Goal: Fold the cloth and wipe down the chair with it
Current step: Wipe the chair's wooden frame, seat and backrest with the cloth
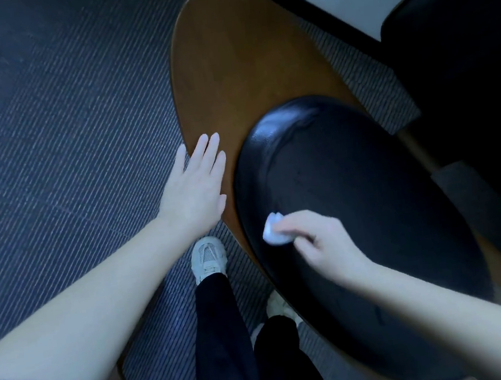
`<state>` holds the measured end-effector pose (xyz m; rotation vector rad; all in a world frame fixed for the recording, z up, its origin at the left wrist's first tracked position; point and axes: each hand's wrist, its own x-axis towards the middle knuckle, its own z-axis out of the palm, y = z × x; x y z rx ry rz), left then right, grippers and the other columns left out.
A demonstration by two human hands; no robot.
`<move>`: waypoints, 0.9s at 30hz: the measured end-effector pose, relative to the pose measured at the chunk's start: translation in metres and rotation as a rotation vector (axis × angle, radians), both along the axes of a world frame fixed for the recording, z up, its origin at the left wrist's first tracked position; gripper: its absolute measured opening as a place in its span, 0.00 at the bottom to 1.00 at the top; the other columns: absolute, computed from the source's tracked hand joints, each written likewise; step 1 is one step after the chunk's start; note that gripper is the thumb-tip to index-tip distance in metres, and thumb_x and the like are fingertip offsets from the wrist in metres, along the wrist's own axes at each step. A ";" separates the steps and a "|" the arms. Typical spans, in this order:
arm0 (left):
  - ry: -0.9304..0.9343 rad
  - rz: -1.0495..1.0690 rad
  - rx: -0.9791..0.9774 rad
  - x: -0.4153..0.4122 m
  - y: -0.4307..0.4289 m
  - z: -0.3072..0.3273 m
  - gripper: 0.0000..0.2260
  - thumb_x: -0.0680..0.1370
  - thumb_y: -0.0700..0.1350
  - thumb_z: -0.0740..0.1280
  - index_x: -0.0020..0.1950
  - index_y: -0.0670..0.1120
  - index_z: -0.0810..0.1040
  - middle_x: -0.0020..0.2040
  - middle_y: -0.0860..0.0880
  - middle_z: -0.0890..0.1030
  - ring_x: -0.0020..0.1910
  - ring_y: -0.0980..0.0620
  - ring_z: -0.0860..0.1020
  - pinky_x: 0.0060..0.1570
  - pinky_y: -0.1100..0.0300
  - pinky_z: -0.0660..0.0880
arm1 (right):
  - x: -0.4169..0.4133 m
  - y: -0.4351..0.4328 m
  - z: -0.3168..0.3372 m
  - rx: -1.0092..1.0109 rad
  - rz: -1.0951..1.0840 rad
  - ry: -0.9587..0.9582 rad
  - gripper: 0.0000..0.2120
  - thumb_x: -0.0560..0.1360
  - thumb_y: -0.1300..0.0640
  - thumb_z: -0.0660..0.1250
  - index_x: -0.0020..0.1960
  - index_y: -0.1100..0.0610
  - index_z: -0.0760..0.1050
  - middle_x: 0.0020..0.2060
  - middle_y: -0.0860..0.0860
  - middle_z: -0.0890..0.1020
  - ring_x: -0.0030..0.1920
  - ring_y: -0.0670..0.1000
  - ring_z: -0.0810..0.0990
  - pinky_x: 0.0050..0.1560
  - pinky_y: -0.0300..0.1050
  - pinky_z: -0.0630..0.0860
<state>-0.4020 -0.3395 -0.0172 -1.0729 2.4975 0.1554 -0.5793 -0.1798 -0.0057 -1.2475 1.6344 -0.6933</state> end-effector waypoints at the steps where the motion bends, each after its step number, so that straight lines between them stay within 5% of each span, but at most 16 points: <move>1: 0.137 0.161 0.157 -0.005 0.007 0.006 0.27 0.81 0.52 0.60 0.78 0.42 0.60 0.80 0.43 0.52 0.80 0.45 0.50 0.77 0.46 0.48 | -0.004 -0.008 0.014 0.150 -0.292 -0.150 0.22 0.70 0.72 0.59 0.52 0.52 0.82 0.42 0.37 0.83 0.44 0.40 0.81 0.47 0.35 0.74; 3: 0.440 0.474 0.469 -0.018 0.029 0.030 0.19 0.81 0.48 0.63 0.72 0.46 0.71 0.75 0.48 0.68 0.74 0.49 0.66 0.73 0.56 0.60 | -0.018 -0.016 0.036 0.312 -0.653 -0.498 0.23 0.72 0.71 0.56 0.55 0.52 0.82 0.48 0.45 0.85 0.48 0.44 0.82 0.48 0.40 0.76; 6: 0.717 0.921 0.909 -0.045 0.057 0.056 0.08 0.79 0.48 0.67 0.57 0.55 0.79 0.60 0.57 0.80 0.59 0.58 0.78 0.60 0.63 0.71 | -0.030 -0.021 0.060 0.424 -0.835 -0.873 0.20 0.74 0.69 0.55 0.59 0.56 0.79 0.51 0.58 0.84 0.47 0.55 0.82 0.48 0.53 0.75; 11: 0.870 1.119 0.963 -0.071 0.077 0.070 0.02 0.77 0.48 0.71 0.48 0.51 0.81 0.45 0.53 0.84 0.47 0.54 0.82 0.50 0.55 0.80 | -0.035 -0.016 0.071 0.430 -0.738 -0.797 0.15 0.77 0.65 0.57 0.58 0.58 0.77 0.52 0.60 0.83 0.47 0.55 0.82 0.50 0.53 0.78; 17: 0.900 1.211 0.982 -0.075 0.070 0.070 0.03 0.77 0.43 0.69 0.48 0.45 0.78 0.45 0.45 0.83 0.43 0.48 0.82 0.49 0.44 0.81 | -0.050 -0.008 0.068 0.486 -0.506 -0.522 0.12 0.75 0.63 0.62 0.55 0.55 0.79 0.52 0.54 0.84 0.52 0.54 0.83 0.49 0.48 0.79; 22: 0.926 1.221 1.110 -0.076 0.068 0.070 0.06 0.80 0.43 0.65 0.57 0.47 0.76 0.51 0.48 0.83 0.47 0.51 0.84 0.44 0.54 0.81 | -0.053 -0.006 0.060 0.630 -0.484 -0.806 0.18 0.80 0.50 0.61 0.64 0.60 0.71 0.58 0.59 0.81 0.57 0.60 0.81 0.59 0.60 0.77; 25: 0.963 1.276 1.227 -0.076 0.067 0.070 0.08 0.82 0.43 0.63 0.60 0.46 0.77 0.53 0.46 0.85 0.50 0.49 0.84 0.48 0.52 0.80 | -0.058 -0.004 0.060 0.785 -0.446 -1.037 0.21 0.79 0.49 0.61 0.67 0.59 0.71 0.60 0.58 0.80 0.60 0.58 0.79 0.56 0.53 0.77; 27: 0.962 1.323 1.365 -0.073 0.065 0.068 0.11 0.83 0.45 0.61 0.62 0.44 0.78 0.54 0.45 0.85 0.53 0.47 0.84 0.52 0.49 0.79 | -0.061 -0.003 0.057 0.788 -0.472 -1.008 0.21 0.76 0.52 0.66 0.65 0.62 0.73 0.59 0.58 0.81 0.60 0.57 0.80 0.58 0.51 0.76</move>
